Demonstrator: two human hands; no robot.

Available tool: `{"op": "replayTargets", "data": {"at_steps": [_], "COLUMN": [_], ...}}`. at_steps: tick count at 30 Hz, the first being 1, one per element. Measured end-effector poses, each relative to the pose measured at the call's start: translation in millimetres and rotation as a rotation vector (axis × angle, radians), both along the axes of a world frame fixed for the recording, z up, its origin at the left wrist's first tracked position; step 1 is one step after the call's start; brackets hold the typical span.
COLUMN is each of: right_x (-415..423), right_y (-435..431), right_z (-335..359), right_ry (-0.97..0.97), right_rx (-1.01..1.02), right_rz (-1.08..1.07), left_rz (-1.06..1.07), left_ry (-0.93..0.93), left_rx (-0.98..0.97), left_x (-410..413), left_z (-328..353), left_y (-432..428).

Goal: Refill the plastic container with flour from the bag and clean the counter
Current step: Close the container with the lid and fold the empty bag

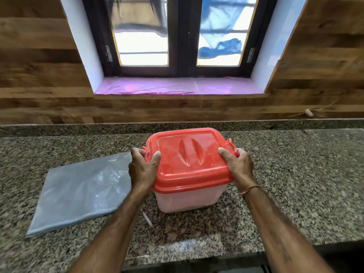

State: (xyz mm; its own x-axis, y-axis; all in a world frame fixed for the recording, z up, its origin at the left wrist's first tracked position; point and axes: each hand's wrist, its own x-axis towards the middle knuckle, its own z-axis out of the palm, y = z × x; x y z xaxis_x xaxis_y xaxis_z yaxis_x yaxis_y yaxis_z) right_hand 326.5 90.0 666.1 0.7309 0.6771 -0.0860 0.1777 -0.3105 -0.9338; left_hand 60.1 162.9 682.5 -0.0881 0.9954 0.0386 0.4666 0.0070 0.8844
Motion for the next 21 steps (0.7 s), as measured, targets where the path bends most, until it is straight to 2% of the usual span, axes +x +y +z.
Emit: {"op": "replayTargets", "data": {"at_steps": [6,10,12,16,18,21], "right_x": [-10.7,-9.5,-6.9,15.1,24.1,30.9], "right_y": [-1.5,-1.4,-0.8,9.3,14.6,29.7], "right_z": [13.2,20.1,21.1,8.9,6.1,4.0], "right_ry": [-0.586,-0.69,-0.593,-0.006,0.095,0.128], "right_rx": [-0.14,-0.231,-0.236,-0.156,-0.135,-0.089], "right_rz": [0.068,0.128,0.168,0.214,0.236,0.205], "left_rz": [-0.043,-0.072,-0.076,-0.028,-0.005,0.002], "left_ry": [-0.043,-0.07,-0.086,-0.155,-0.197,-0.249], "left_rx": [0.013,-0.004,-0.029,-0.131,-0.163,-0.171], "left_x": [4.3,3.0,2.5,3.8,5.0,8.2], "left_z": [-7.9,-10.4,-10.0,-11.7,-12.0,-9.0], "left_y": [-10.0,-7.4,-6.2,-0.5,4.3,22.5]}}
